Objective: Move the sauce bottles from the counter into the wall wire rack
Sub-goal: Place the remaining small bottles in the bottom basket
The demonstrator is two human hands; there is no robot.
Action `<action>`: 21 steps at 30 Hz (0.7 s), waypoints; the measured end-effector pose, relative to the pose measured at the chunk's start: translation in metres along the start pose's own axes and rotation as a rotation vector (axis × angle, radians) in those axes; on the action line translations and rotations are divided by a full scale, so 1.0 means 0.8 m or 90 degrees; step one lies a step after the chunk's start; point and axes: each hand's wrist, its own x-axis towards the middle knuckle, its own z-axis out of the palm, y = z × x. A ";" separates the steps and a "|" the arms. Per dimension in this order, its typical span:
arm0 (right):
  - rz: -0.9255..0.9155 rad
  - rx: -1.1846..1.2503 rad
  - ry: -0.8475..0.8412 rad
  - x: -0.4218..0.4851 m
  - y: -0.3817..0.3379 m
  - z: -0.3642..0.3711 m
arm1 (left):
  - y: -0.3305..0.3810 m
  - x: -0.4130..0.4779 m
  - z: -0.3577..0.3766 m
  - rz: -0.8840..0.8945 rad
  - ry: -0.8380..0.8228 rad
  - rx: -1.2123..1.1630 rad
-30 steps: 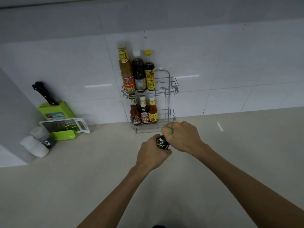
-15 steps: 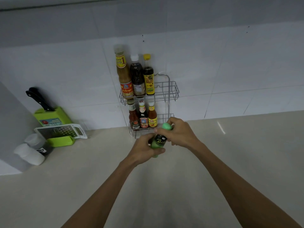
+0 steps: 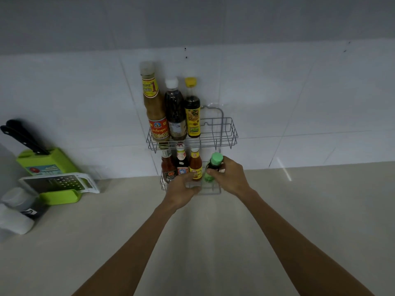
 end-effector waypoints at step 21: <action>0.116 -0.101 -0.029 0.096 0.065 0.079 | -0.039 0.055 0.003 -0.045 0.095 -0.011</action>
